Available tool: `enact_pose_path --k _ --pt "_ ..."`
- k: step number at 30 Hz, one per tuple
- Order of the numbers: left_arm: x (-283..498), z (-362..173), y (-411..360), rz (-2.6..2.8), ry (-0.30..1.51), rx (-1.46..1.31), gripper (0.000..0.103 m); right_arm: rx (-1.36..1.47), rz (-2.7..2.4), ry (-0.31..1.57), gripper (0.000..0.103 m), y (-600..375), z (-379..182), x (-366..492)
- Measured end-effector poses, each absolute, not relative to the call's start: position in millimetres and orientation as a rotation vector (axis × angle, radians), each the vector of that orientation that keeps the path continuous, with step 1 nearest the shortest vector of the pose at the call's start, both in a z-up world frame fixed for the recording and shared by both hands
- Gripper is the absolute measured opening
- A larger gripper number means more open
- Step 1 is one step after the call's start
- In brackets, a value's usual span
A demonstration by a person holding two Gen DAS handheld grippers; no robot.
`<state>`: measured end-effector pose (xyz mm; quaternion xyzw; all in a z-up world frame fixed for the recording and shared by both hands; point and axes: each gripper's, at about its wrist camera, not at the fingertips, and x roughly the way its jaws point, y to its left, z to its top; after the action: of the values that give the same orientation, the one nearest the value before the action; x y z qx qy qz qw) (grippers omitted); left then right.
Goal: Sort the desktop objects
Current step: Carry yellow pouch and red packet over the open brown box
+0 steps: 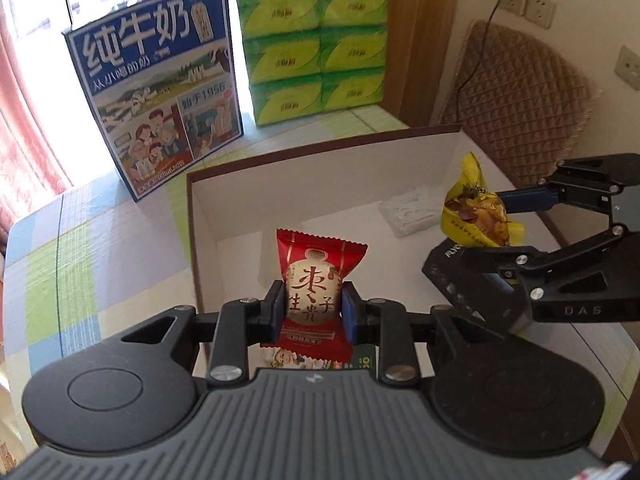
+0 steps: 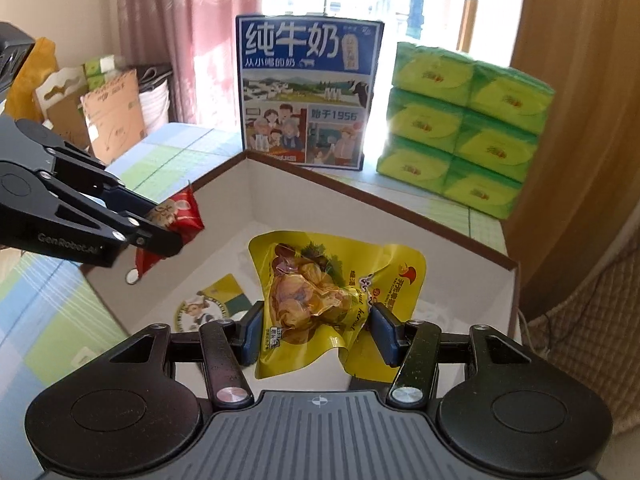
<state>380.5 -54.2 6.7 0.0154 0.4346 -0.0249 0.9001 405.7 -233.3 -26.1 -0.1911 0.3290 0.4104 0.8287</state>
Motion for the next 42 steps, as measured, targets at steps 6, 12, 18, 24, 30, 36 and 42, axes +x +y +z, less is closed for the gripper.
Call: enact_pose_path --k 6,12,18,24,30,36,42 --pt "411 -8 -55 -0.017 0.946 0.004 0.025 -0.437 0.918 0.711 0.052 -221 -37 435" --pt "430 -17 -55 0.000 0.967 -0.014 0.025 -0.477 0.970 0.715 0.052 -213 -47 456" --pt "444 -29 -57 0.011 0.991 -0.027 0.025 -0.500 0.996 0.729 0.052 -209 -59 478" --pt "461 -46 -62 0.015 1.026 -0.048 0.025 -0.502 1.001 0.755 0.052 -206 -68 492" --pt "469 -61 -63 0.025 1.057 -0.048 0.026 -0.508 1.014 0.773 0.052 -203 -75 496" --pt "471 -62 -58 0.043 1.058 -0.047 0.036 -0.524 1.031 0.784 0.052 -201 -80 497" --pt "470 -59 -54 0.051 1.053 -0.041 0.037 -0.554 1.056 0.787 0.053 -195 -85 494"
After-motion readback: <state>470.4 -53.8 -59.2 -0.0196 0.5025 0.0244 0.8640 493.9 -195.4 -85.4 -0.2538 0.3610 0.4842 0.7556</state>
